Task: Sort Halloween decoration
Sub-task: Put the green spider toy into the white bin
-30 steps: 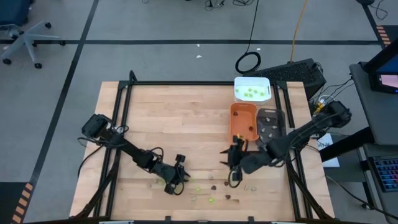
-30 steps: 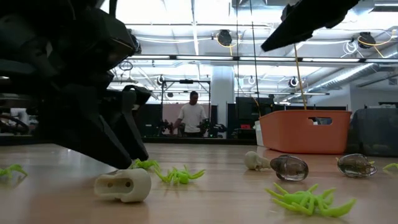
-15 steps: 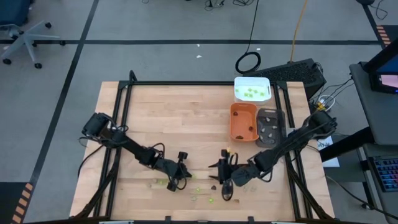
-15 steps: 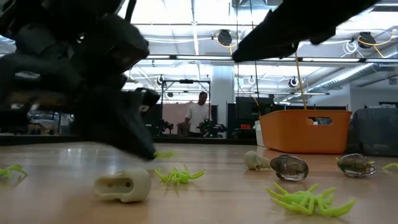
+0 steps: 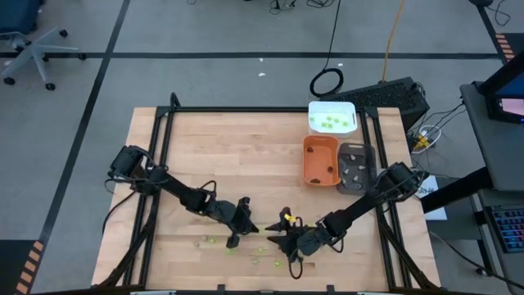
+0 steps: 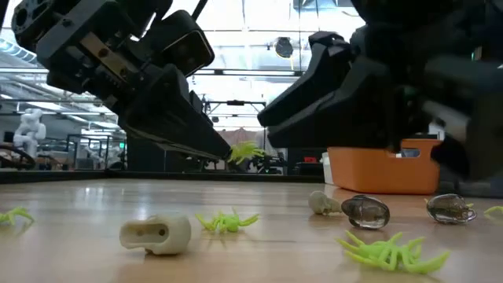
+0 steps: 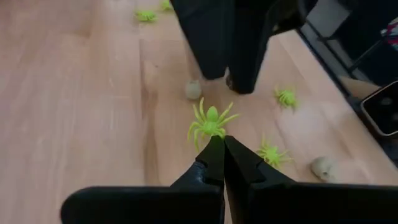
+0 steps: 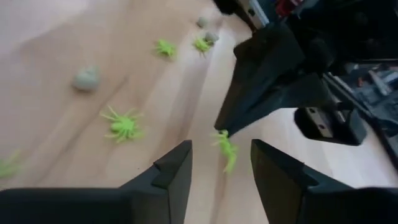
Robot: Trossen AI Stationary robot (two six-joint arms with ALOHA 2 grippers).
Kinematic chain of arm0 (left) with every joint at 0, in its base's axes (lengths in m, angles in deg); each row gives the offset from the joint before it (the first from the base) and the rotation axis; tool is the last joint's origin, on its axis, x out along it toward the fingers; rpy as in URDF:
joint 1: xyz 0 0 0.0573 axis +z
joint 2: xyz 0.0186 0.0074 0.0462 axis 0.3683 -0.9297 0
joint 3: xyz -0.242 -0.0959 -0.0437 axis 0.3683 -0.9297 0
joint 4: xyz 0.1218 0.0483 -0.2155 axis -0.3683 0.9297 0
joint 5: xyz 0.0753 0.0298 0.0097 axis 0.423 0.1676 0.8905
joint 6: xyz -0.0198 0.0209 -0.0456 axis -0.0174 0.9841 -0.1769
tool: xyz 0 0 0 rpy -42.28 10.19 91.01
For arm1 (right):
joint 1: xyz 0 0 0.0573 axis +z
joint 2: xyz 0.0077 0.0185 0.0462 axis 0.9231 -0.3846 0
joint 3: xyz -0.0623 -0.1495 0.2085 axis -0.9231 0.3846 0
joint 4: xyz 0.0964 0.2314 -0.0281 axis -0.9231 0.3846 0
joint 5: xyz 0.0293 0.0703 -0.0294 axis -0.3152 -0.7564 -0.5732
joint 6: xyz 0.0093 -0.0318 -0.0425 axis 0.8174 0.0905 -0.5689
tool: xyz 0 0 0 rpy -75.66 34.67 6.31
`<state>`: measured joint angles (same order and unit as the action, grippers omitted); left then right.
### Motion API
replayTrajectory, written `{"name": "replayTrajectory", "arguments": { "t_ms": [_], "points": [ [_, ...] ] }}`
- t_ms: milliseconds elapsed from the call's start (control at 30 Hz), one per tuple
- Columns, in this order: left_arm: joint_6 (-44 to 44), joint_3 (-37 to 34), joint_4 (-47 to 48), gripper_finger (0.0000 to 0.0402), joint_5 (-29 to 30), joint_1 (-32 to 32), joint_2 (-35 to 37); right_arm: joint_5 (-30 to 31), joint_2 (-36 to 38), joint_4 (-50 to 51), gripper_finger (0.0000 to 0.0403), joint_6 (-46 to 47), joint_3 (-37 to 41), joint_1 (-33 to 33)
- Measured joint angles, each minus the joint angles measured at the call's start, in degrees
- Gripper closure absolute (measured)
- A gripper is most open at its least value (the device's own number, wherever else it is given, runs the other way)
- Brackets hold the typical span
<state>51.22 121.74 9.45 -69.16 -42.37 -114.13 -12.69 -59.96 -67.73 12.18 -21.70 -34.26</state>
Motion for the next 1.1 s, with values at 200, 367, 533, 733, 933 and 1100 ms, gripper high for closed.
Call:
{"name": "replayTrajectory", "arguments": {
  "t_ms": [200, 367, 533, 733, 933, 1100],
  "points": [
    [-3.6, 0.0, -1.08, 0.0401, -2.36, 0.29, 0.0, 1.04, -0.32, -0.26, 0.0264, -1.76, 0.0, -0.05],
    [-5.9, 0.0, -1.31, 0.0401, -2.45, 0.93, 0.0, 0.61, -0.33, -0.22, 0.0265, -2.98, 0.0, -0.73],
    [-5.94, 0.0, -1.35, 0.0401, -2.46, 1.31, 0.0, -0.56, -0.33, -0.74, 0.0272, -3.93, 0.0, -1.61],
    [-5.94, 0.0, -1.91, 0.0401, -2.49, 1.29, 0.0, -3.36, -0.33, -0.75, 0.0289, -4.06, 0.0, -2.89],
    [-5.9, 0.04, -2.71, 0.0401, -2.78, 1.29, 0.07, -3.67, -0.33, -0.76, 0.0317, -4.27, 0.0, -3.34],
    [-5.9, 0.04, -2.66, 0.0401, -2.84, 1.29, 0.07, -5.58, -0.33, -0.65, 0.0362, -3.98, 0.0, -3.47]
  ]
}}
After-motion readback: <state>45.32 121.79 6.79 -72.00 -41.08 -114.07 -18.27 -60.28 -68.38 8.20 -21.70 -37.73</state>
